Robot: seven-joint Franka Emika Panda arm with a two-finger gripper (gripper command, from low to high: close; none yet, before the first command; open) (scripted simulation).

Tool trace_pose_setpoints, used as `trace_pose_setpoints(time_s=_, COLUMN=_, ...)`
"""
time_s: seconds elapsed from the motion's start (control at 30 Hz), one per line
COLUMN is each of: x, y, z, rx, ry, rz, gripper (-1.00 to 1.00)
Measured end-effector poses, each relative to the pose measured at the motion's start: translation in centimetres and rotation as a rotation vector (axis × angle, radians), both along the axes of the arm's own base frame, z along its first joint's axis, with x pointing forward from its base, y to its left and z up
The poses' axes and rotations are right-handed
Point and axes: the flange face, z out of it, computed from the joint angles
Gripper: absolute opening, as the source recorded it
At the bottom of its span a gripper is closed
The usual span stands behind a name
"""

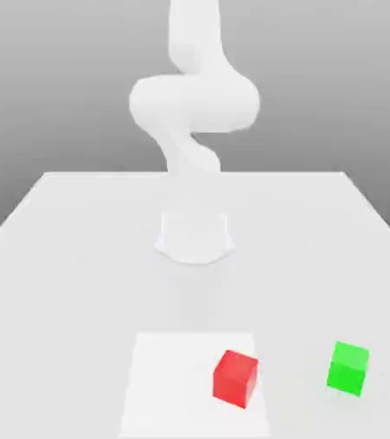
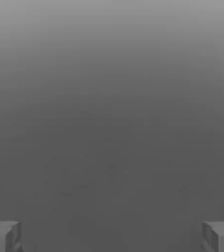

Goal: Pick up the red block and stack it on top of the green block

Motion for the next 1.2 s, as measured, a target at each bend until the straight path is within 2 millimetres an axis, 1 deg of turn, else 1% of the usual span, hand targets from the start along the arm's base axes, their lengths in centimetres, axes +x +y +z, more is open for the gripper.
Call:
trace_pose_setpoints(time_s=0.07, x=2.6, y=0.6, z=-4.1, rx=0.014, ry=0.068, rz=-0.037, gripper=0.00)
trace_pose_setpoints(time_s=0.17, x=5.4, y=1.3, z=-10.3, rx=0.034, ry=0.163, rz=-0.089, gripper=0.00)
trace_pose_setpoints(time_s=0.27, x=7.4, y=2.0, z=-16.6, rx=0.054, ry=0.257, rz=-0.140, gripper=0.00)
trace_pose_setpoints(time_s=0.37, x=8.4, y=2.5, z=-23.0, rx=0.075, ry=0.351, rz=-0.191, gripper=0.00)
trace_pose_setpoints(time_s=0.43, x=8.5, y=2.9, z=-27.3, rx=0.089, ry=0.413, rz=-0.225, gripper=0.00)
trace_pose_setpoints(time_s=0.53, x=8.0, y=3.5, z=-33.5, rx=0.113, ry=0.506, rz=-0.276, gripper=0.00)
trace_pose_setpoints(time_s=0.67, x=6.0, y=4.6, z=-41.3, rx=0.144, ry=0.631, rz=-0.341, gripper=0.00)
trace_pose_setpoints(time_s=0.73, x=4.8, y=5.0, z=-44.7, rx=0.159, ry=0.683, rz=-0.371, gripper=0.00)
trace_pose_setpoints(time_s=0.9, x=4.4, y=5.1, z=-50.7, rx=0.165, ry=0.704, rz=-0.385, gripper=0.00)
trace_pose_setpoints(time_s=0.93, x=4.3, y=5.1, z=-51.6, rx=0.165, ry=0.704, rz=-0.385, gripper=-1.00)
trace_pose_setpoints(time_s=1.1, x=4.3, y=5.1, z=-51.6, rx=0.166, ry=0.702, rz=-0.384, gripper=-1.00)
trace_pose_setpoints(time_s=1.13, x=4.3, y=5.1, z=-52.0, rx=0.165, ry=0.703, rz=-0.384, gripper=-1.00)
trace_pose_setpoints(time_s=1.17, x=4.3, y=5.1, z=-51.7, rx=0.165, ry=0.703, rz=-0.385, gripper=-1.00)
trace_pose_setpoints(time_s=1.2, x=4.3, y=5.1, z=-50.9, rx=0.166, ry=0.703, rz=-0.385, gripper=-1.00)
